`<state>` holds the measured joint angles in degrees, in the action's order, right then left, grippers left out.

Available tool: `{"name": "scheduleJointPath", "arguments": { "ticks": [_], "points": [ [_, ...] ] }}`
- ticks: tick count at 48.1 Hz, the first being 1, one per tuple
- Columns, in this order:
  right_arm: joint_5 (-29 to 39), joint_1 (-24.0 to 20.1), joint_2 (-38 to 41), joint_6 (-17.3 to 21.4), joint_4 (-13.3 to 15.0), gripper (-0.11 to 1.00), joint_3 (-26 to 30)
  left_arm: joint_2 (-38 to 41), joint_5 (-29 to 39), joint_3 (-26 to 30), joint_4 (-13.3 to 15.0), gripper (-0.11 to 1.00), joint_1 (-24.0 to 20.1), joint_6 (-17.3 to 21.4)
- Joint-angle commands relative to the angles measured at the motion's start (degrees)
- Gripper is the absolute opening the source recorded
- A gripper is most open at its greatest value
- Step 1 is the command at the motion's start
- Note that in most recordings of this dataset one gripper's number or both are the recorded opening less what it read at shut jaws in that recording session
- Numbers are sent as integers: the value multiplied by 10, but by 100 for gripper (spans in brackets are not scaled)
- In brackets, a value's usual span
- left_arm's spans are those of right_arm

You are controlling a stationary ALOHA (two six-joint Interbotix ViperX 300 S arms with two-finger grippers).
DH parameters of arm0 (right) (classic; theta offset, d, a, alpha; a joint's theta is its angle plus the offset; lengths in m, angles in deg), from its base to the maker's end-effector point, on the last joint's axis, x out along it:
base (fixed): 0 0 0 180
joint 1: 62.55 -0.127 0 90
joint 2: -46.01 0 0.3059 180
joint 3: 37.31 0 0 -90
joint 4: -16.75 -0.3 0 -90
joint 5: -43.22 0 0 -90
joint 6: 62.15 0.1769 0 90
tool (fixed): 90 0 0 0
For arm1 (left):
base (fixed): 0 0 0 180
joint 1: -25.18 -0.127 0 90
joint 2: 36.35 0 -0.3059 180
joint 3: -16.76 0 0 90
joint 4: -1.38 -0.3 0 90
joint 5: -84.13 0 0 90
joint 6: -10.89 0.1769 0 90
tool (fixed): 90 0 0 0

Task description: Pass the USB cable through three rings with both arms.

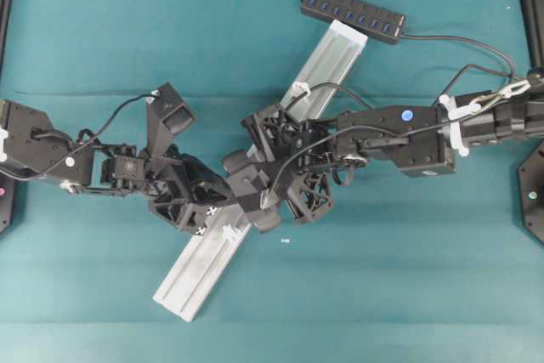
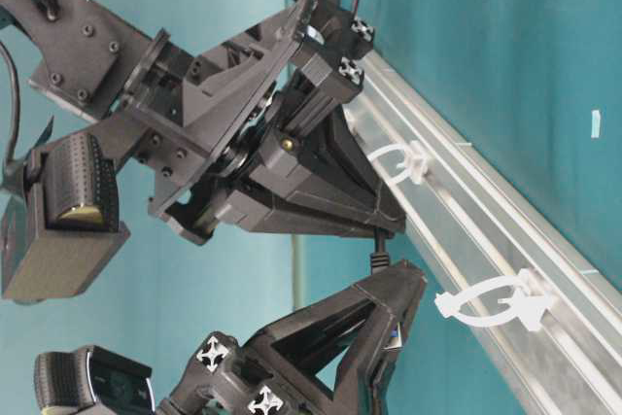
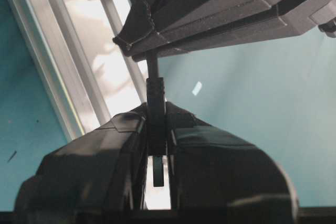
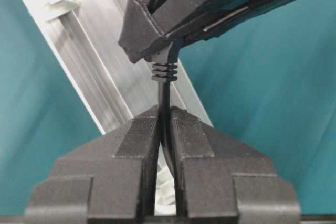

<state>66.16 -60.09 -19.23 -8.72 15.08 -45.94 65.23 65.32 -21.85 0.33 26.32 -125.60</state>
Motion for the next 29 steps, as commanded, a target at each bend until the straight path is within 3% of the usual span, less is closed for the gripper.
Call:
{"name": "scheduleJointPath", "arguments": {
  "ticks": [1, 11, 19, 24, 29],
  "points": [
    [-2, 6, 3, 6, 0, 8, 7, -11, -4, 5, -2, 7, 4, 1],
    [2, 7, 3, 5, 1, 8, 8, -15, -4, -4, -2, 12, 4, 4],
    [8, 7, 3, 1, 3, 8, 8, -29, -1, -4, -2, 55, 4, 3],
    [21, 5, 4, -1, 20, 8, 9, -47, -2, -8, -3, 85, 9, 10],
    [38, 3, 4, -15, 44, 8, 9, -77, -1, -19, -3, 98, 14, 20]
  ]
}}
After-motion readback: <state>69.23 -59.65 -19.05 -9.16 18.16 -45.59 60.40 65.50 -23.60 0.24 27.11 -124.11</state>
